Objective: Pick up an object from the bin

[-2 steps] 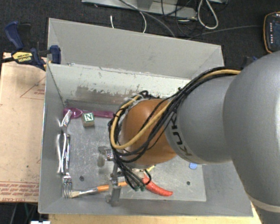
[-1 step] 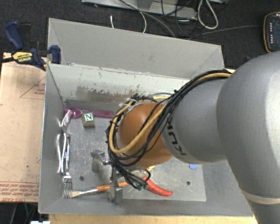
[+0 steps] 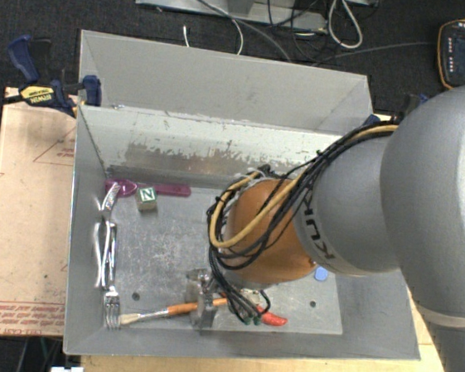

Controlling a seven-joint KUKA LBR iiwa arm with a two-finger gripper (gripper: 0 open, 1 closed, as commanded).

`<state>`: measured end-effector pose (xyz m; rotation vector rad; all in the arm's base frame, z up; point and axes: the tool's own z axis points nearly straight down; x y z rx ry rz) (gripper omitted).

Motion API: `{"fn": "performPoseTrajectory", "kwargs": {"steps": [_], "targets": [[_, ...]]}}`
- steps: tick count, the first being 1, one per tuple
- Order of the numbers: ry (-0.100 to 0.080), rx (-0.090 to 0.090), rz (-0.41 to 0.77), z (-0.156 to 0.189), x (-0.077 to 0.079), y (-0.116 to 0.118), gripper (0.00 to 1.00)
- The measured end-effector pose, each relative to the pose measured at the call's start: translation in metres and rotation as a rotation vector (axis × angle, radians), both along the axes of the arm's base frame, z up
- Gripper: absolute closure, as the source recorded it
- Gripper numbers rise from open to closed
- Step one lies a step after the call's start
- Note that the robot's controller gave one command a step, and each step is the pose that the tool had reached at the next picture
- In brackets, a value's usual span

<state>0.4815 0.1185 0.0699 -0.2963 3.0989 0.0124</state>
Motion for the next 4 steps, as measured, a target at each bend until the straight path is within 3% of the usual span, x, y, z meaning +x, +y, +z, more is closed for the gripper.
{"fn": "performPoseTrajectory", "kwargs": {"steps": [2,4], "targets": [[0.007,-0.001,-0.001,0.019,-0.002,0.000,1.00],[0.011,-0.001,-0.002,0.077,-0.003,0.000,1.00]]}}
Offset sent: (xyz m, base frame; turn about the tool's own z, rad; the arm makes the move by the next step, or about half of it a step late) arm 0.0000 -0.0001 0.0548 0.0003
